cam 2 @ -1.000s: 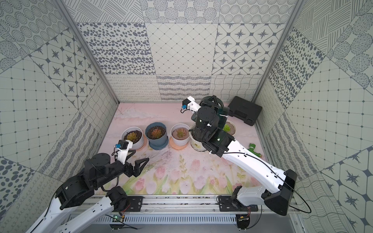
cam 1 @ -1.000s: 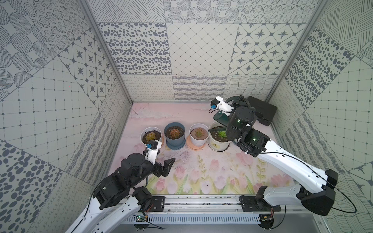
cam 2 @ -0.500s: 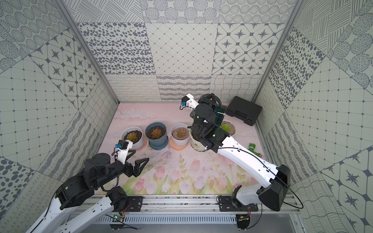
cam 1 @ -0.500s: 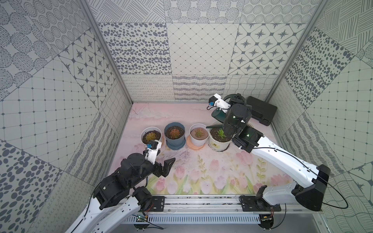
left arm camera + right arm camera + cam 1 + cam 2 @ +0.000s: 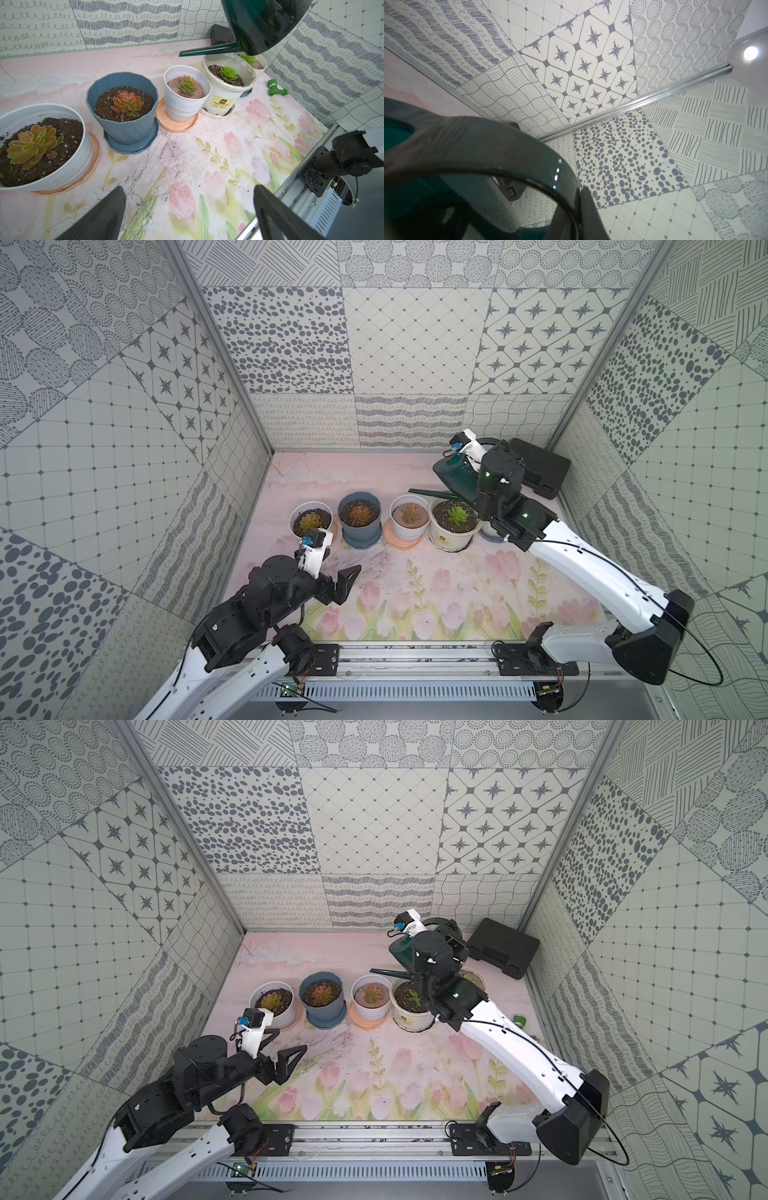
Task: Water the succulent around the soil edge
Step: Water the soil of the potted plant with water.
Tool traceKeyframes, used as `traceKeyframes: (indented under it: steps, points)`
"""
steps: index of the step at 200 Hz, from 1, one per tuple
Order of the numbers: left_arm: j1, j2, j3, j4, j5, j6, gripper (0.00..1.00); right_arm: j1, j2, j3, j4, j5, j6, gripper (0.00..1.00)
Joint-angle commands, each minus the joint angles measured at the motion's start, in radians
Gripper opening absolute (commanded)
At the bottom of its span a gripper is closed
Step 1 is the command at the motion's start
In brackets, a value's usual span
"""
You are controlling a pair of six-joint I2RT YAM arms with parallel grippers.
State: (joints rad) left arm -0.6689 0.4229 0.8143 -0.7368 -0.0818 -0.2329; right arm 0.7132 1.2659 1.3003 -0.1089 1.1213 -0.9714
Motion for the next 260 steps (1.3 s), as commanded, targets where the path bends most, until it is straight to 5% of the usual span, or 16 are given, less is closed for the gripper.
traceKeyframes:
  steps: [1,36,96,195,260]
  points:
    - [0.001,0.004,-0.009,0.027,0.006,0.015,0.99,-0.031,-0.135,-0.053,-0.014,-0.044,0.360,0.00]
    - [0.000,-0.006,-0.016,0.035,-0.010,0.012,0.99,-0.084,-0.308,-0.192,-0.075,-0.154,0.698,0.00]
    - [0.002,-0.026,-0.030,0.057,-0.105,0.018,0.99,-0.098,-0.461,-0.380,-0.087,-0.309,0.989,0.00]
    - [0.003,-0.044,-0.037,0.051,-0.347,0.026,0.99,-0.092,-0.541,-0.378,-0.213,-0.572,0.965,0.00]
    - [0.004,-0.084,-0.040,0.039,-0.465,0.035,0.99,0.093,-0.360,-0.273,-0.080,-0.282,0.692,0.00]
